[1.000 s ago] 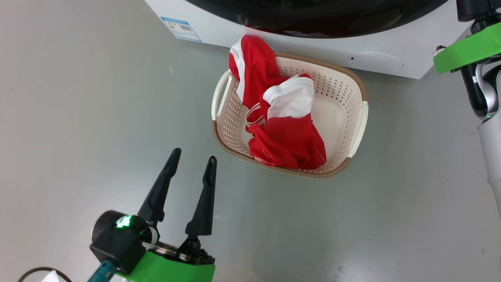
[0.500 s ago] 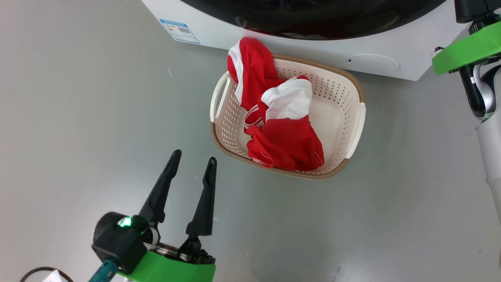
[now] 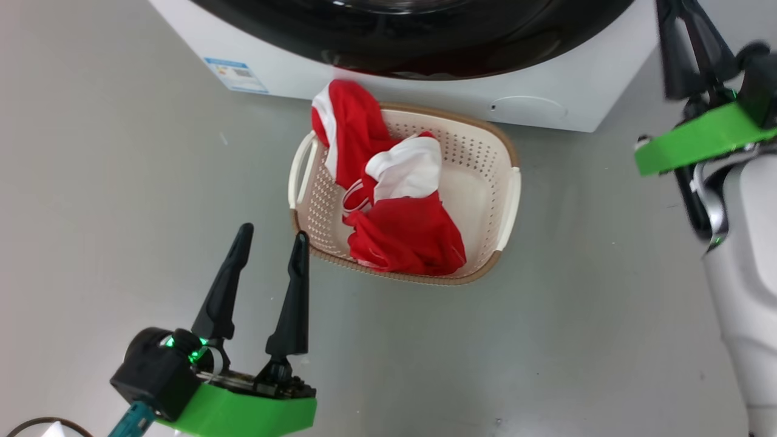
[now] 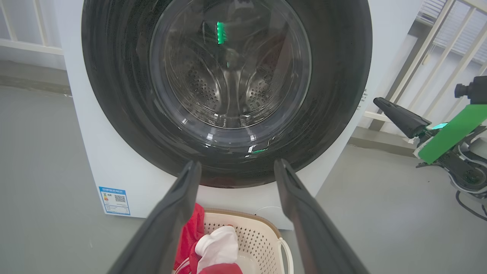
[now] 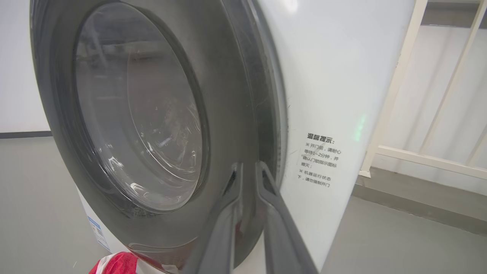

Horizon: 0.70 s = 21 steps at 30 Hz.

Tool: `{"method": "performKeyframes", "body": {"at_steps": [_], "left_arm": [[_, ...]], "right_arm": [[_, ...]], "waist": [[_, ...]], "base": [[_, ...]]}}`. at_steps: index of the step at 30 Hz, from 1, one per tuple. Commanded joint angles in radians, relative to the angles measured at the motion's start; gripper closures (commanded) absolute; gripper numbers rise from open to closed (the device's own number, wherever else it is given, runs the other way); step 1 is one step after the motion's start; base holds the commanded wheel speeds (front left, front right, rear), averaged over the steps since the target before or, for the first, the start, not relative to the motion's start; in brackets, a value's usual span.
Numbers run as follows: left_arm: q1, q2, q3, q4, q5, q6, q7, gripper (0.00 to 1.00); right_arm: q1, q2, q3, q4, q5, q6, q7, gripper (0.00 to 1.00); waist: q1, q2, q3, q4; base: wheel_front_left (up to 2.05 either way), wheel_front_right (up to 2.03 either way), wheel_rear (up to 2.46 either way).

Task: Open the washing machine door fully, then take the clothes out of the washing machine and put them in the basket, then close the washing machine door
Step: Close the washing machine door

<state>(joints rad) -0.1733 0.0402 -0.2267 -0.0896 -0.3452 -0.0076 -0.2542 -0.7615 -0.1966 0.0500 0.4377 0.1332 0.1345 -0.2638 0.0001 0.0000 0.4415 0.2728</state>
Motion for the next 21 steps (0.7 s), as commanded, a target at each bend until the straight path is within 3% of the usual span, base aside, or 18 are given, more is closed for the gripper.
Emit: {"method": "performKeyframes", "body": {"at_steps": [1,8,21], "left_arm": [[-0.008,0.010,0.038,-0.031,-0.005,0.007,-0.008,0.00],[0.005,0.010,0.054,-0.020,0.019,0.024,-0.008,0.00],[0.037,0.010,0.086,0.006,0.070,0.012,-0.008,0.00]], "right_arm": [[0.034,0.020,0.013,-0.040,0.005,-0.004,0.002,0.00],[0.207,0.075,-0.010,-0.147,0.004,-0.004,0.002,0.00],[0.445,0.125,-0.077,-0.290,-0.043,-0.004,0.002,0.00]], "waist": [[-0.0001,0.0000,-0.021,-0.026],[-0.0001,0.0000,-0.074,-0.085],[-0.0001,0.0000,-0.176,-0.189]], "base": [[0.00,0.00,0.00],[0.00,0.00,0.00],[0.00,0.00,0.00]]}}
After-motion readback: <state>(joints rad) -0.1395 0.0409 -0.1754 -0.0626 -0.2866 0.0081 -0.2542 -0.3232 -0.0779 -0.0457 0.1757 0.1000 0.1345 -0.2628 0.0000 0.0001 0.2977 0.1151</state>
